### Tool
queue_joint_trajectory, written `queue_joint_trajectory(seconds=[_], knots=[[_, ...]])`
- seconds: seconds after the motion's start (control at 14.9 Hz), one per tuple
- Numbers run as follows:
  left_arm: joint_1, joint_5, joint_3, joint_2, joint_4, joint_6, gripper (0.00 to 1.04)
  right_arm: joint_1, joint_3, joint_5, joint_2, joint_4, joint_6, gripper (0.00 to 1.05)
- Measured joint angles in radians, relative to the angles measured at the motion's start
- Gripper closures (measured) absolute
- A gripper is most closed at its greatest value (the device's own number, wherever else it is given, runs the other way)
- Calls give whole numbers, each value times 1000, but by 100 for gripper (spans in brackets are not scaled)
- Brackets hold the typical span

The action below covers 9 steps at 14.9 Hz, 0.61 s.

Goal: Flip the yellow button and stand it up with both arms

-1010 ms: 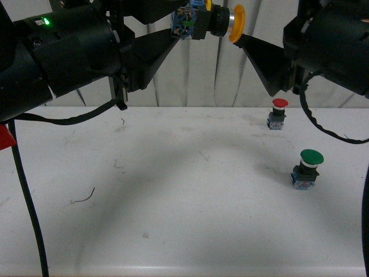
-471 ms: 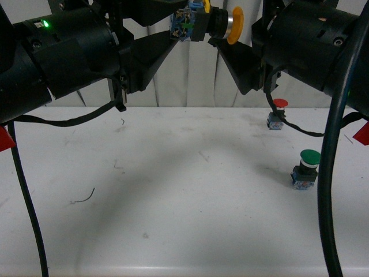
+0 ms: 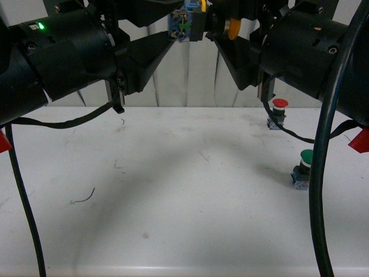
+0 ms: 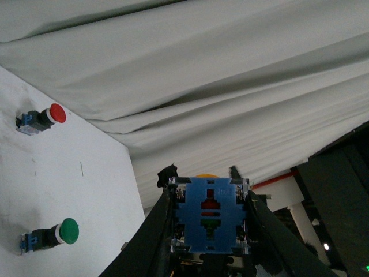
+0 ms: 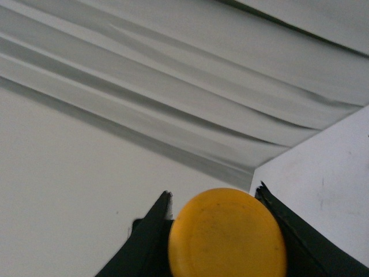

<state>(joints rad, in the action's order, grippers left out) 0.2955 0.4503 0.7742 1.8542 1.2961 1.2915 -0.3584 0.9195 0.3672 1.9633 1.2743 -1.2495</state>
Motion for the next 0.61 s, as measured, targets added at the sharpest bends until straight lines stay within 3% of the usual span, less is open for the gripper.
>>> queue_joint_trajectory(seconds=[0.07, 0.2, 0.27, 0.61], knots=[[-4, 3, -1, -2, -2, 11, 74, -1, -2, 0, 1, 5, -19, 69], [-5, 3, -1, -2, -2, 14, 70, 0, -3, 2, 1, 5, -19, 69], [-5, 0, -1, -2, -11, 10, 49, 6, -3, 8, 1, 7, -6, 69], [-39, -5, -1, -2, -10, 3, 6, 13, -3, 16, 1, 8, 4, 69]])
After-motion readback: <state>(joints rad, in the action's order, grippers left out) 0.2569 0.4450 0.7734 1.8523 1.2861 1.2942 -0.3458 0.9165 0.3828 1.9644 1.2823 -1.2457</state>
